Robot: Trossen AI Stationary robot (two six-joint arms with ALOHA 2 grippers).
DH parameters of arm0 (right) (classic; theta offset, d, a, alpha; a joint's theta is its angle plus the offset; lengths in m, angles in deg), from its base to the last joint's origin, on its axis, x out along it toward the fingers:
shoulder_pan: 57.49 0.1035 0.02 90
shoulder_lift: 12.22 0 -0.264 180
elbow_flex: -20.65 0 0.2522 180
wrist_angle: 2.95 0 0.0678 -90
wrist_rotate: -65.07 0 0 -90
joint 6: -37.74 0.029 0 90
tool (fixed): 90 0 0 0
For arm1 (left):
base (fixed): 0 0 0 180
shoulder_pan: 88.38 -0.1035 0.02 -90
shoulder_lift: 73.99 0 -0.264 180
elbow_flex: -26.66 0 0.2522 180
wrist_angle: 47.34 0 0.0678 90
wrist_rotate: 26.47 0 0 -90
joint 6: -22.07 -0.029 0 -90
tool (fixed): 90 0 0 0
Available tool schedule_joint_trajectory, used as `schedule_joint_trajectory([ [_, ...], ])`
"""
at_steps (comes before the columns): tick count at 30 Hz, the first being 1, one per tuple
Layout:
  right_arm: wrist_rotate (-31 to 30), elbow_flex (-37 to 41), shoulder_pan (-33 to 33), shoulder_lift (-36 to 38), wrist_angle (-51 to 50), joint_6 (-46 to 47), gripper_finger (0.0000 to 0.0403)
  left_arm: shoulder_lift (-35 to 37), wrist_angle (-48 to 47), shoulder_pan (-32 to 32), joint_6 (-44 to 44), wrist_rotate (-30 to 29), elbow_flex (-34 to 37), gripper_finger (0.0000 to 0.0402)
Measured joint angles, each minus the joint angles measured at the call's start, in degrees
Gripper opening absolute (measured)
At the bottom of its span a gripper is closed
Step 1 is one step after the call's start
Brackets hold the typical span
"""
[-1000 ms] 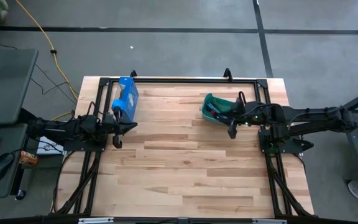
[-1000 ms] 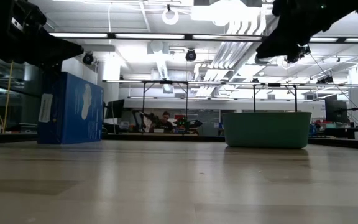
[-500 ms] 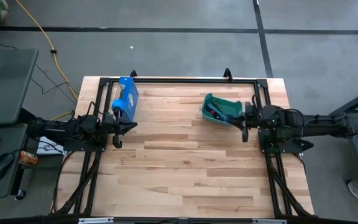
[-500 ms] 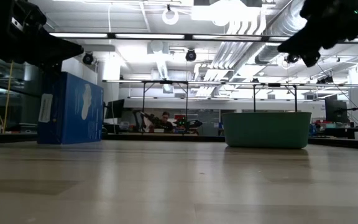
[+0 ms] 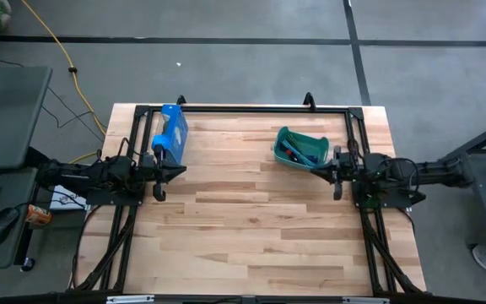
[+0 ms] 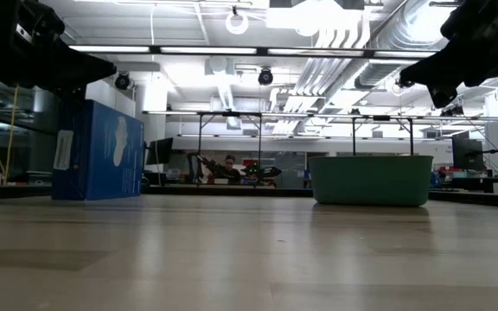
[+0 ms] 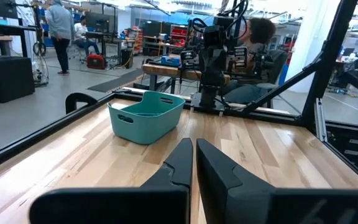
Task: Pick and place USB-C Cables
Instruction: Return to Home Position
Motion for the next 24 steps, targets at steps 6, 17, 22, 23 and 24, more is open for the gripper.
schedule_joint_trajectory([
  [6,-0.4,0.0,0.0,5.9,-2.7,-0.3,0.0,0.0,0.0,0.0,0.0,0.0,0.0,0.0003],
  [17,1.0,6.8,0.0,9.4,3.9,-1.0,0.0,0.0,0.0,0.0,0.0,0.0,0.0,0.0003],
  [22,2.7,9.5,0.0,11.2,7.8,-2.3,0.0,0.0,0.0,0.0,0.0,0.0,0.0,0.0003],
  [23,2.8,9.1,0.0,11.5,6.9,-2.6,0.0,0.0,0.0,0.0,0.0,0.0,0.0,0.0003],
  [24,2.8,8.8,0.0,11.8,6.4,-2.9,0.0,0.0,0.0,0.0,0.0,0.0,0.0,0.0003],
])
